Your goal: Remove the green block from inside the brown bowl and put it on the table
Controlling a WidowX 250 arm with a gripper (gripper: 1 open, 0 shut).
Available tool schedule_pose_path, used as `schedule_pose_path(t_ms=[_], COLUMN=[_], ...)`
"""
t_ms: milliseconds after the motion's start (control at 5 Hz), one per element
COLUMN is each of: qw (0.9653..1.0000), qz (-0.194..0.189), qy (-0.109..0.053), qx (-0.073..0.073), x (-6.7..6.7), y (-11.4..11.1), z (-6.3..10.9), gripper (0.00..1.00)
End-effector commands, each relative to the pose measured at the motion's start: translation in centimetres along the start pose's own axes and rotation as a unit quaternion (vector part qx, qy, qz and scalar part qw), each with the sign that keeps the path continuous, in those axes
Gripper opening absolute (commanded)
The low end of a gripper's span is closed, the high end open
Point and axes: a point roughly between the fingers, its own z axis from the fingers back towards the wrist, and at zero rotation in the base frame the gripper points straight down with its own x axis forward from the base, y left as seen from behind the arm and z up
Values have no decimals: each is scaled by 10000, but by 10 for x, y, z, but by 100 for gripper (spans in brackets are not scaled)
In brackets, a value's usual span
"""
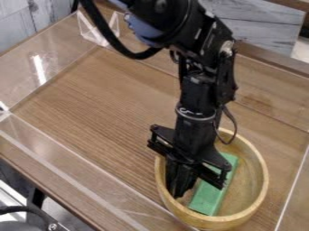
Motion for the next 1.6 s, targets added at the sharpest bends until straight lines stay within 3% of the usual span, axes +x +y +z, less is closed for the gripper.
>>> schedule_pose_path(t_ms=[0,400,800,1000,1200,1400], qw=[9998,9998,9991,9972,9933,9923], qz=[32,114,245,546,886,955], qy=[-168,83,29,-186,-467,-584], qx=[-81,-161,-350,-475,-576,-535], x=[3,-6,-15,-20,-26,-31], y=[-1,-2,4,24,58,107], z=[17,22,49,93,147,157], gripper=[0,0,0,0,0,0])
